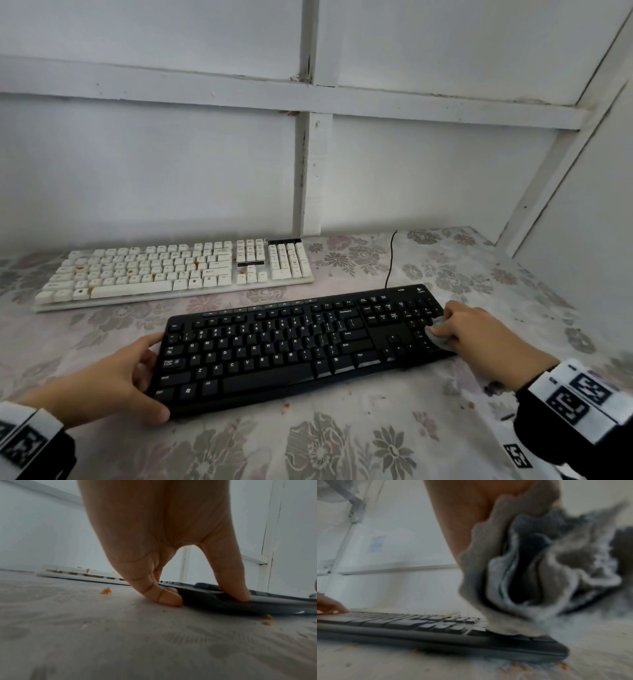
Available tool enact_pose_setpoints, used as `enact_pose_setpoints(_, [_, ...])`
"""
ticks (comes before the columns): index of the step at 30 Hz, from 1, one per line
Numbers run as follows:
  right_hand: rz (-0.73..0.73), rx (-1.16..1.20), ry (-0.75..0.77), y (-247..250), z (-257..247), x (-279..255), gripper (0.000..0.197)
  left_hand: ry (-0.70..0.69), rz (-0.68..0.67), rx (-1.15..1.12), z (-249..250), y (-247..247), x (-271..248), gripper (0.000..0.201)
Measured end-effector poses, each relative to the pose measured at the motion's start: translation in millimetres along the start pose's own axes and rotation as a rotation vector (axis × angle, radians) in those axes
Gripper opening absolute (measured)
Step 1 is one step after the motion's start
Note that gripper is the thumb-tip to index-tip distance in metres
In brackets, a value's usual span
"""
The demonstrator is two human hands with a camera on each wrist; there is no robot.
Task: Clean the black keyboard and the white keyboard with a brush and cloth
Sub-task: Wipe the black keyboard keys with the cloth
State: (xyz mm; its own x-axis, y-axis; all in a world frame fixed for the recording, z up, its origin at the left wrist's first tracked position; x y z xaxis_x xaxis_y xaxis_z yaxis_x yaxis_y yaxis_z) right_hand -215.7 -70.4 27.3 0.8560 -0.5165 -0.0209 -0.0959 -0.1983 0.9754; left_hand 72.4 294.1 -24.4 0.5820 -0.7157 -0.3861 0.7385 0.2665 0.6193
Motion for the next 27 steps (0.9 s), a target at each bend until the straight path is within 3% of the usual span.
enact_pose_setpoints(3, [-0.023, 0.026, 0.037, 6, 0, 2, 0.032, 0.002, 0.004, -0.007, 0, 0, 0, 0.136])
enact_pose_setpoints(10, [-0.099, 0.125, 0.243, -14, -52, 11, 0.022, 0.000, -0.012, -0.013, 4, -1, -3, 0.137])
enact_pose_setpoints(20, [-0.025, 0.176, 0.050, -6, -6, 0, 0.030, -0.002, -0.026, -0.003, 10, 0, -5, 0.134])
enact_pose_setpoints(24, [-0.009, 0.106, -0.060, 4, 20, 4, 0.022, 0.005, -0.019, -0.019, 10, -1, -7, 0.136])
enact_pose_setpoints(27, [-0.025, 0.070, -0.056, 5, 11, 8, 0.019, 0.006, -0.019, -0.023, 10, -1, -6, 0.139])
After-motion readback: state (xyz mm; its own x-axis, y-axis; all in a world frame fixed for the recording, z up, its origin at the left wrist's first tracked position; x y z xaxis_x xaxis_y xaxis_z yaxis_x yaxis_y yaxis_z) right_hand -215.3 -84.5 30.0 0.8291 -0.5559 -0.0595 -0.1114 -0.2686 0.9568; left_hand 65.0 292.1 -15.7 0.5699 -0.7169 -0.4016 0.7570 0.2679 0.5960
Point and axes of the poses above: each hand's wrist, its own x-axis towards the middle knuckle, its own y-axis out of the back of the hand, z = x × y, the point moved 2 cm from there along x, towards the middle knuckle, and after that the axes turned 9 degrees about x, right-handed, at the moved point
